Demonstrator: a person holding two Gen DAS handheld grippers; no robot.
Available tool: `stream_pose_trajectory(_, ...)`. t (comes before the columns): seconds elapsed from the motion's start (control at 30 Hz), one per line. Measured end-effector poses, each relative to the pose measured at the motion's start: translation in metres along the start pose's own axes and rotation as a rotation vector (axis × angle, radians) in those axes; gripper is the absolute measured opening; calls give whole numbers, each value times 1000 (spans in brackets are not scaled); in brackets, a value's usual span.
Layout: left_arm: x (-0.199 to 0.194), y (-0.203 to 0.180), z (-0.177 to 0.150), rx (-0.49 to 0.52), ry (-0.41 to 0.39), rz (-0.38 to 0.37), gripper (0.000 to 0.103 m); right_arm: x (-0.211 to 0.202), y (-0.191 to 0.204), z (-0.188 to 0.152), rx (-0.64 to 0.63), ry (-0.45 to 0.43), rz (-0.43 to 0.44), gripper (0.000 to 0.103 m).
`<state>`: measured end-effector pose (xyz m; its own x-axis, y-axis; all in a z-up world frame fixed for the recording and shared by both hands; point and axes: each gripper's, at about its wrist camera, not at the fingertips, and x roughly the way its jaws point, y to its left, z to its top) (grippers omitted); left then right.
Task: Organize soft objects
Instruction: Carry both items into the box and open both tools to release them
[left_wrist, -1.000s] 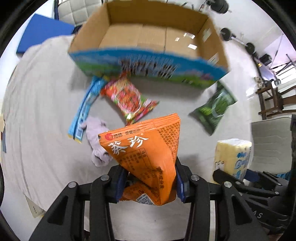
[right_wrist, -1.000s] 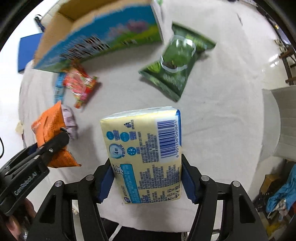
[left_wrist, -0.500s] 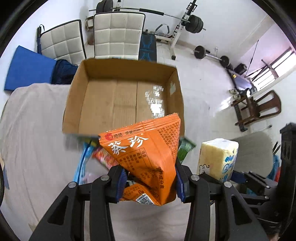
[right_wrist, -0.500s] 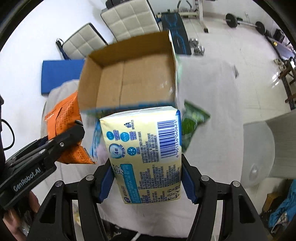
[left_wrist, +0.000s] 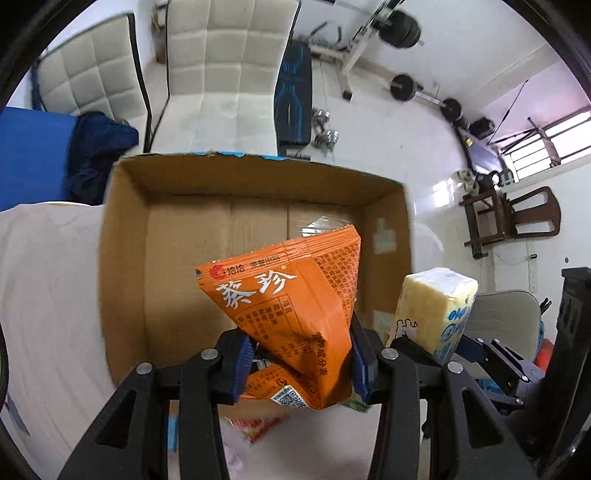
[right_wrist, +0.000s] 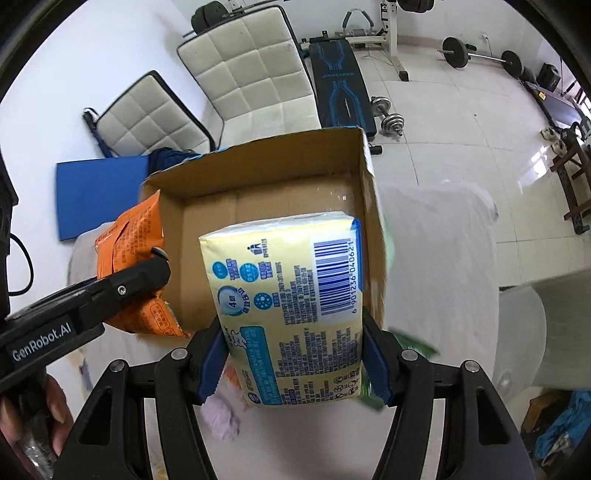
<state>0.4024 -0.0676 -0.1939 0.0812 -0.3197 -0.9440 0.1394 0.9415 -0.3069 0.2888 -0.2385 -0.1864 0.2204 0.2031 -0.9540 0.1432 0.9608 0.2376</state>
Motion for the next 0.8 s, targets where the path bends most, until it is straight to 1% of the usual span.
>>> stream_pose_trajectory(0.03, 12, 6, 10, -3, 17, -14, 41, 14, 1, 11, 1, 12, -9, 66)
stream_pose_trajectory(0.1, 32, 15, 23, -12, 42, -17, 41, 36, 2, 27, -4, 30, -18, 66)
stream_pose_trajectory(0.17, 48, 23, 34, -16, 66, -30, 41, 59, 3, 43, -9, 45, -45, 66)
stream_pose_trajectory(0.23, 63, 28, 41, -18, 89, -34, 41, 76, 5, 52, -18, 58, -57, 66)
stream_pose_trajectory(0.37, 86, 35, 51, -16, 122, -45, 41, 109, 7, 72, -32, 77, -81, 67)
stream_pose_trajectory(0.43, 95, 35, 55, -18, 136, -68, 41, 121, 7, 79, -35, 87, -86, 67)
stream_pose_trajectory(0.53, 103, 34, 60, -18, 142, -81, 42, 139, 6, 89, -39, 100, -98, 67)
stream_pose_trajectory(0.67, 110, 39, 62, -56, 149, -40, 43, 155, 8, 98, -48, 124, -109, 68)
stream_pose_trajectory(0.7, 112, 38, 61, -57, 156, -33, 43, 159, 8, 99, -49, 136, -113, 68)
stream_pose_trajectory(0.77, 112, 36, 60, -48, 160, -16, 45, 158, 9, 98, -42, 135, -107, 68)
stream_pose_trajectory(0.8, 109, 34, 57, -33, 158, -1, 46, 159, 9, 99, -40, 135, -98, 70)
